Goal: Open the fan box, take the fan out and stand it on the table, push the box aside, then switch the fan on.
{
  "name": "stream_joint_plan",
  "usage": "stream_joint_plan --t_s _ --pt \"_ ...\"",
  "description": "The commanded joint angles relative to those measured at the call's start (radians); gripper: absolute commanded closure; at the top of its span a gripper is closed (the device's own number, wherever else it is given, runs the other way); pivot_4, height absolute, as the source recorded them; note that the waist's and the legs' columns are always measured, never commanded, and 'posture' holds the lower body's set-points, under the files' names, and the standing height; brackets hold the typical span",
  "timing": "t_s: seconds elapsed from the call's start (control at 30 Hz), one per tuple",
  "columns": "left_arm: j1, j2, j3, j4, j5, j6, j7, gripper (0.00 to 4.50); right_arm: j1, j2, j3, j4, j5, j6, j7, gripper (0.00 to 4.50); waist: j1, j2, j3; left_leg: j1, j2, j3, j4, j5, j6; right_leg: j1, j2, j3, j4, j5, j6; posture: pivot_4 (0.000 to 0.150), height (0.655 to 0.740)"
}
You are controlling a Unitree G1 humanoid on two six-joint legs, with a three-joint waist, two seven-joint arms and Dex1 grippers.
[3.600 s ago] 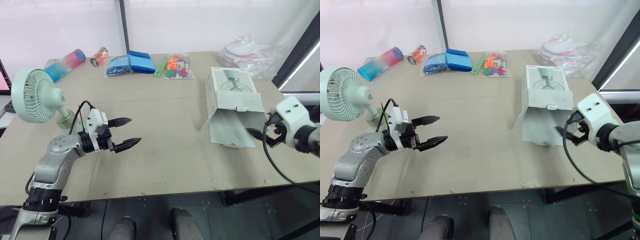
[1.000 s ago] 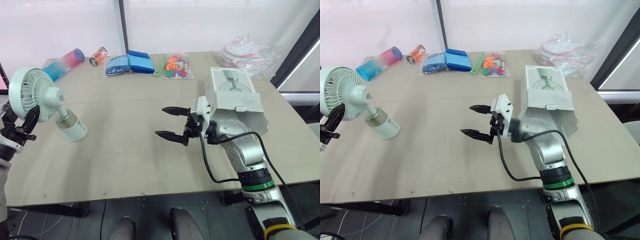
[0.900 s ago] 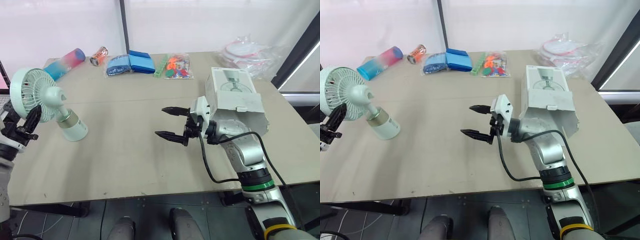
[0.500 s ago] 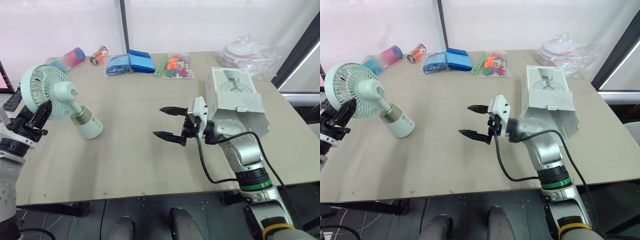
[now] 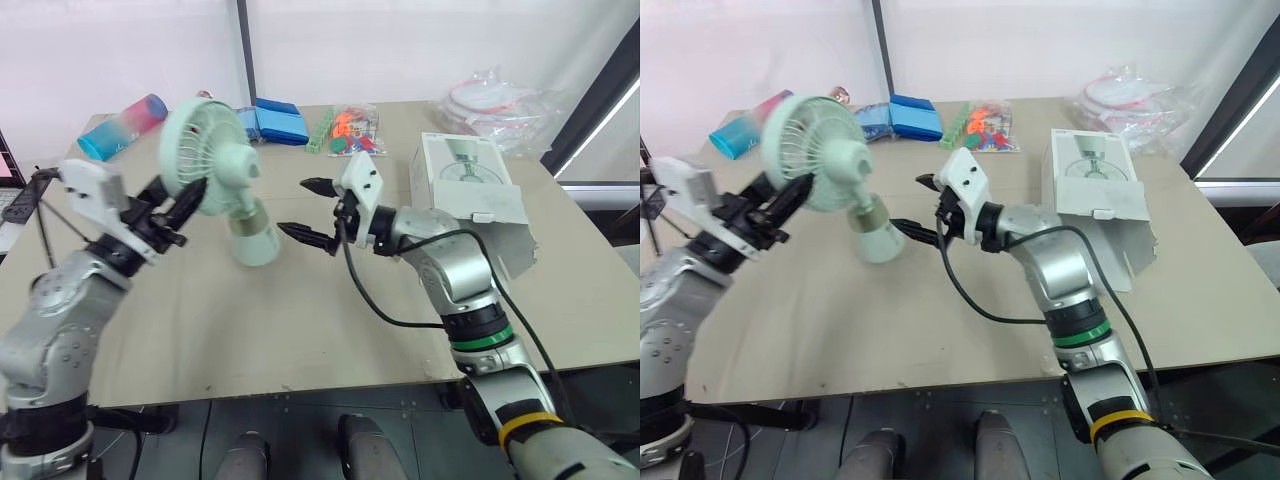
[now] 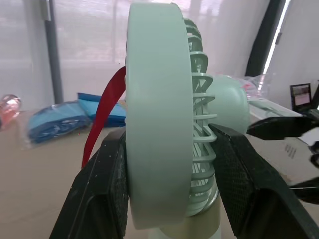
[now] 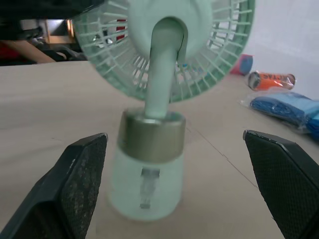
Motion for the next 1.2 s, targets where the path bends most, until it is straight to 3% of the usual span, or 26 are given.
stream_joint_plan --t_s 0.03,0.17,0.73,0.9,0.97,1.0,1.2 --pt "-0.049 -0.003 0.006 -0.079 0.012 -0.026 0.011 2.60 -0.032 0.023 -0.018 -0.001 -0.007 0.032 -0.051 0.00 0.000 0.000 0.000 -0.001 0.000 0.000 0.000 0.000 0.000 -0.001 0.000 0.000 0.000 0.000 0.000 0.150 0.7400" --pt "-0.053 -0.012 -0.016 -0.084 0.017 -0.023 0.001 2.60 -0.045 0.048 -0.021 0.010 -0.010 0.082 -0.101 0.00 -0.001 0.000 0.000 -0.009 0.000 0.000 0.000 0.003 -0.004 -0.009 0.000 0.000 0.001 0.004 -0.001 0.150 0.7400" --pt "-0.040 -0.037 -0.032 -0.046 0.122 -0.064 -0.038 2.60 -0.068 0.097 -0.017 -0.005 0.002 0.172 -0.165 0.00 -0.001 0.000 0.000 -0.009 0.000 0.000 0.000 0.003 -0.004 -0.010 0.000 0.000 0.001 0.004 -0.001 0.150 0.7400" --pt "-0.037 -0.045 -0.028 -0.045 0.135 -0.065 -0.043 2.60 -0.065 0.101 -0.013 -0.014 0.006 0.174 -0.161 1.52 -0.002 0.000 0.000 -0.009 0.000 0.000 0.000 0.003 -0.004 -0.010 0.000 0.000 0.001 0.004 -0.001 0.150 0.7400" --pt "-0.037 -0.050 -0.028 -0.047 0.140 -0.064 -0.045 2.60 -0.065 0.106 -0.013 -0.016 0.011 0.175 -0.159 2.72 -0.002 0.000 0.000 -0.009 0.000 0.000 0.000 0.003 -0.004 -0.010 0.000 0.000 0.001 0.004 -0.001 0.150 0.7400" --pt "-0.038 -0.052 -0.029 -0.048 0.142 -0.064 -0.046 2.60 -0.066 0.111 -0.011 -0.017 0.014 0.175 -0.157 3.01 -0.002 0.000 0.000 -0.009 0.000 0.000 0.000 0.003 -0.004 -0.010 0.000 0.000 0.001 0.004 -0.001 0.150 0.7400" --pt "-0.042 -0.060 -0.023 -0.048 0.148 -0.061 -0.056 2.60 -0.066 0.127 -0.011 -0.016 0.025 0.187 -0.145 3.01 -0.002 0.000 0.000 -0.009 0.000 0.000 0.001 0.003 -0.004 -0.010 0.000 0.000 0.001 0.004 -0.001 0.150 0.7400"
